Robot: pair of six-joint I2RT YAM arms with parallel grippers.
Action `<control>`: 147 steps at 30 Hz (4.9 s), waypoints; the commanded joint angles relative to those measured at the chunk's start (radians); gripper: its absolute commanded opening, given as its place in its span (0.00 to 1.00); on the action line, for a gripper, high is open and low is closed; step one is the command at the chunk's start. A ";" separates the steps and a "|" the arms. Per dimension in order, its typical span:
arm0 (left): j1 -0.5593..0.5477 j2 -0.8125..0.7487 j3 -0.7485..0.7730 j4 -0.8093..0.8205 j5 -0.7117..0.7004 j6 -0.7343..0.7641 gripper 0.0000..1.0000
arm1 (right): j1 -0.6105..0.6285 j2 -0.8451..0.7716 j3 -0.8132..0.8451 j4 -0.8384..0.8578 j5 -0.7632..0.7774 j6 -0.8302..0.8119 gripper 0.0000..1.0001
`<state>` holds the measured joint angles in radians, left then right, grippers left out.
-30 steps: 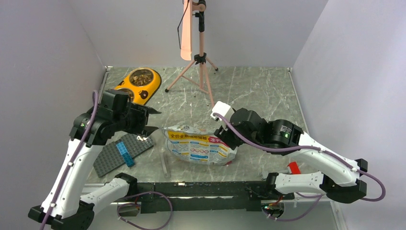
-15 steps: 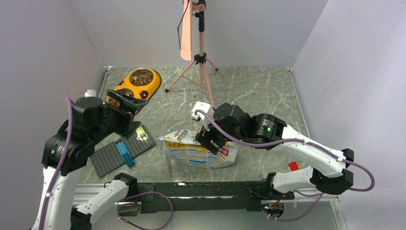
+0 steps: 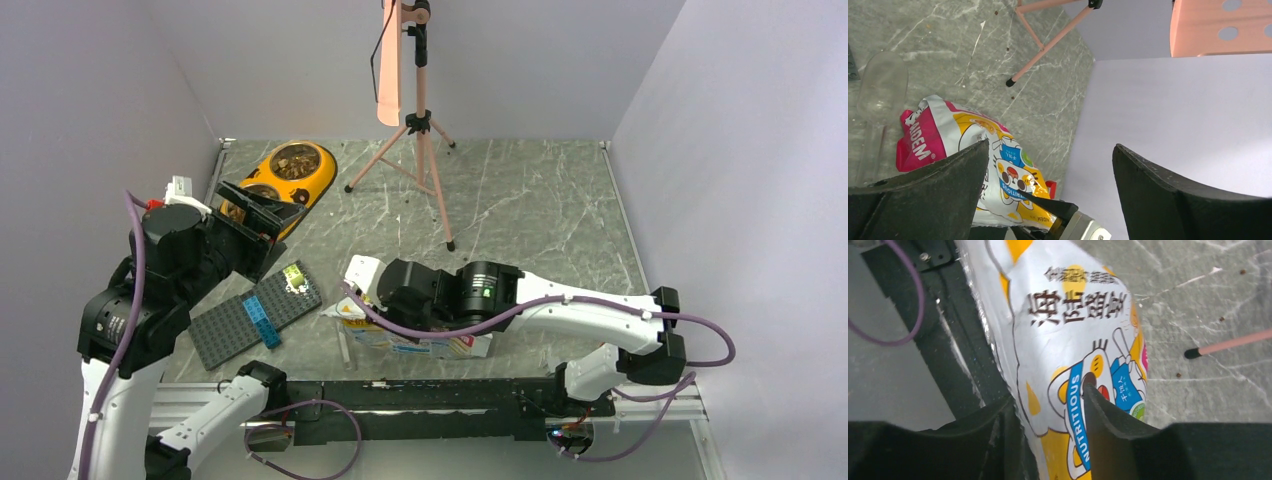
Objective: Serve the pet food
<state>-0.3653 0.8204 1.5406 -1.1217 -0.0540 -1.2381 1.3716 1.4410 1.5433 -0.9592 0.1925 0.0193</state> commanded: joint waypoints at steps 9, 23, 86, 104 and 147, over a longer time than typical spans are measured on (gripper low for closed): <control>0.003 0.005 0.038 0.037 0.002 0.039 0.94 | -0.013 -0.042 0.051 0.017 0.461 0.101 0.00; 0.003 0.019 0.036 0.054 0.036 0.056 0.94 | -0.391 -0.071 0.195 -0.029 0.454 0.062 0.00; 0.077 0.103 0.007 0.132 0.286 0.118 0.93 | -0.782 -0.114 0.384 -0.225 0.638 0.096 0.00; 0.158 0.189 0.129 0.054 0.468 0.266 0.93 | -0.994 0.198 0.530 -0.150 0.626 0.133 0.00; 0.226 0.171 0.046 0.111 0.556 0.253 0.93 | -0.953 0.131 0.482 -0.039 -0.034 0.161 0.84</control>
<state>-0.1444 1.0046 1.5833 -1.0512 0.4831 -0.9890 0.4114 1.6459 1.9755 -1.0264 0.2348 0.1223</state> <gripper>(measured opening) 0.929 0.836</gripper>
